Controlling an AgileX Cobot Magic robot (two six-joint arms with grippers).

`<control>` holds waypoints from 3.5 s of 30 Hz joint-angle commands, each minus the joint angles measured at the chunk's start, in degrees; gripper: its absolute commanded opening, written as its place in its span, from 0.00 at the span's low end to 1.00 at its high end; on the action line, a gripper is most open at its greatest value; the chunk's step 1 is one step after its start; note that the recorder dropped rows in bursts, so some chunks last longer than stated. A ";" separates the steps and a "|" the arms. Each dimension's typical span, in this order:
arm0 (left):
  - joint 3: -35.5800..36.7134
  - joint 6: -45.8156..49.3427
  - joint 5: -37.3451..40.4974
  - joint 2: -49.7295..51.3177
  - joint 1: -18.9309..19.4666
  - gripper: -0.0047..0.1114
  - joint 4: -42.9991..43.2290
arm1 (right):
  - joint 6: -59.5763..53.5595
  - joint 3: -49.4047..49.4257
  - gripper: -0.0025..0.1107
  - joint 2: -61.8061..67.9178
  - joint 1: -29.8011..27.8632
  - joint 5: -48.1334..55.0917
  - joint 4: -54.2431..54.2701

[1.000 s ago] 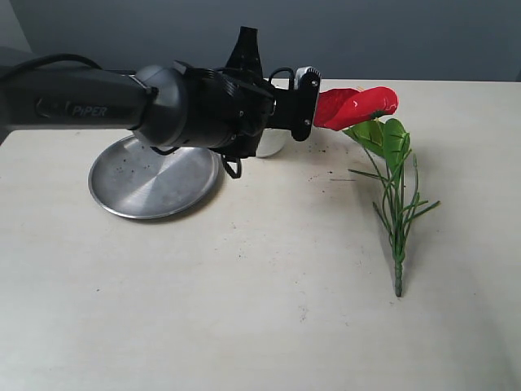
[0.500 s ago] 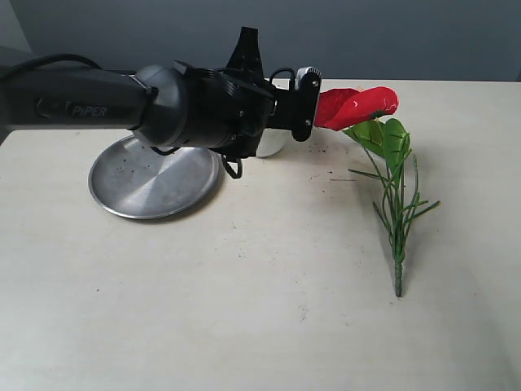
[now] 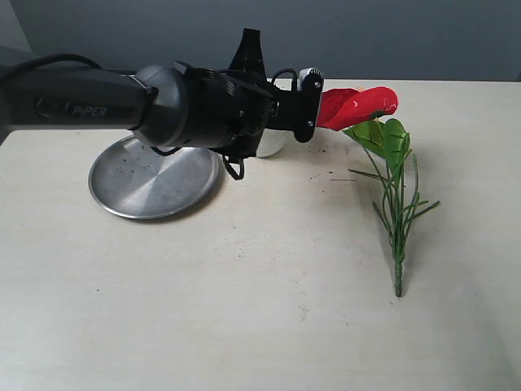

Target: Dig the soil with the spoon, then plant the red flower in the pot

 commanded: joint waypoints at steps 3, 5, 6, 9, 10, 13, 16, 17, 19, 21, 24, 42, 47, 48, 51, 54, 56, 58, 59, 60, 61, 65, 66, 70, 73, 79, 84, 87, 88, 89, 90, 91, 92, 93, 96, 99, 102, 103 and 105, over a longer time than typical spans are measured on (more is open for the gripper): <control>-0.24 -0.49 0.12 -0.72 -0.42 0.04 -2.11 | -0.06 0.11 0.02 -0.24 0.02 -0.59 -0.25; -0.24 -0.49 -0.10 -0.62 -0.42 0.04 -2.41 | -0.06 0.11 0.02 -0.24 0.02 -0.59 -0.25; -0.24 -0.49 -0.10 -0.62 -0.42 0.04 -2.41 | -0.06 0.11 0.02 -0.24 0.02 -0.59 -0.25; -0.24 -5.84 -0.09 -0.62 -0.42 0.04 -2.30 | -0.06 0.11 0.02 -0.24 0.02 -0.59 -0.25; -0.24 -7.94 -0.09 -0.62 -0.31 0.04 -2.20 | -0.06 0.11 0.02 -0.24 0.02 -0.59 -0.25; -0.24 -15.53 -0.86 -0.62 0.68 0.04 -2.20 | -0.06 0.11 0.02 -0.24 0.02 -0.59 -0.25; -0.24 -25.49 0.00 -0.62 1.23 0.04 -2.42 | -0.06 0.11 0.02 -0.24 0.02 -0.59 -0.25; -0.24 -30.79 0.98 -0.62 1.23 0.04 -2.30 | -0.06 0.11 0.02 -0.24 0.02 -0.59 -0.25; -0.24 -33.50 -0.52 -0.62 1.23 0.04 -2.30 | -0.06 0.11 0.02 -0.24 0.02 -0.59 -0.25; -0.24 -39.52 -0.91 -0.62 1.23 0.04 -2.41 | -0.06 0.11 0.02 -0.24 0.02 -0.59 -0.25; -0.24 -46.23 -1.83 -0.62 1.23 0.04 -2.64 | -0.06 0.11 0.02 -0.24 0.02 -0.59 -0.25; -2.81 -57.29 -6.15 -5.87 1.23 0.04 -13.96 | -0.06 0.11 0.02 -0.24 0.02 -0.59 -0.07; -2.81 -57.29 -5.33 -8.35 1.23 0.04 -15.40 | -0.06 0.11 0.02 -0.24 0.02 -0.59 -0.07; -2.81 -57.29 -5.23 -8.74 1.23 0.04 -15.40 | -0.06 0.11 0.02 -0.24 0.02 -0.59 -0.07; -2.81 -57.29 -4.91 -9.40 1.23 0.04 -15.40 | -0.06 0.11 0.02 -0.24 0.02 -0.59 -0.22; -2.81 -57.29 -3.34 -9.40 1.23 0.04 -15.96 | -0.06 0.11 0.02 -0.24 0.02 -0.59 -0.22; -2.81 -57.29 -1.21 -9.40 1.23 0.04 -17.10 | -0.06 0.11 0.02 -0.24 0.02 -0.59 -0.22; -2.81 -57.29 0.59 -9.62 1.23 0.04 -18.07 | -0.06 0.11 0.02 -0.24 0.02 -0.59 -0.22; -2.81 -57.29 1.62 -9.71 1.23 0.04 -18.06 | -0.06 0.11 0.02 -0.24 0.02 -0.59 -0.22; -2.81 -56.73 3.71 -10.05 1.23 0.04 -18.06 | -0.06 0.11 0.02 -0.24 0.02 -0.59 -0.22; -2.81 -56.10 4.92 -10.34 1.23 0.04 -18.06 | -0.06 0.11 0.02 -0.24 0.02 -0.59 -0.22; -2.81 -53.89 8.52 -11.66 3.23 0.04 -19.90 | -0.06 0.11 0.02 -0.24 0.02 -0.59 -0.22; -2.81 -53.77 8.02 -12.27 4.78 0.04 -23.12 | -0.06 0.11 0.02 -0.24 0.02 -0.59 -0.22; -2.70 -43.67 7.25 -14.39 9.19 0.04 -33.92 | -0.06 0.11 0.02 -0.24 0.02 -0.59 -0.22; -2.60 -35.74 7.17 -16.07 12.74 0.04 -43.65 | -0.06 0.11 0.02 -0.24 0.02 -0.59 -0.22; -2.35 -27.79 7.07 -17.37 18.18 0.04 -54.39 | -0.06 0.11 0.02 -0.24 0.02 -0.59 -0.32; 0.11 -22.47 5.23 -17.37 21.42 0.04 -64.17 | -0.06 0.11 0.02 -0.24 0.02 -0.59 -0.35; 1.55 -22.21 3.86 -17.37 22.58 0.04 -65.51 | -0.06 0.11 0.02 -0.24 0.02 -0.59 -0.35; 1.85 -22.21 3.72 -17.37 22.84 0.04 -65.51 | -0.06 0.11 0.02 -0.24 0.02 -0.59 -0.35; 2.18 -22.12 3.20 -17.37 23.10 0.04 -65.51 | -0.06 0.11 0.02 -0.24 0.02 -0.59 -0.35; 2.59 -22.12 2.65 -17.37 23.10 0.04 -65.51 | -0.06 0.11 0.02 -0.24 0.02 -0.59 -0.35; 2.86 -22.12 2.40 -17.37 23.22 0.04 -65.61 | -0.06 0.11 0.02 -0.24 0.02 -0.59 -0.35; 3.17 -22.12 1.74 -17.37 23.22 0.04 -65.60 | -0.06 0.11 0.02 -0.24 0.02 -0.59 -0.35; 3.67 -22.12 1.33 -17.25 23.22 0.04 -66.25 | -0.06 0.11 0.02 -0.24 0.02 -0.59 -0.35; 4.89 -22.12 -0.27 -16.39 23.22 0.04 -68.55 | -0.06 0.11 0.02 -0.24 0.02 -0.59 -0.35; 5.92 -22.12 -3.15 -15.13 23.22 0.04 -71.31 | -0.06 0.11 0.02 -0.24 0.02 -0.59 -0.35; 6.36 -22.44 -5.76 -14.16 23.22 0.04 -73.21 | -0.06 0.11 0.02 -0.24 0.02 -0.59 -0.20; 6.47 -22.44 -5.91 -13.81 23.22 0.04 -73.35 | -0.06 0.11 0.02 -0.24 0.02 -0.59 -0.20; 6.47 -22.44 -5.62 -12.97 23.22 0.04 -73.73 | -0.06 0.11 0.02 -0.24 0.02 -0.59 -0.20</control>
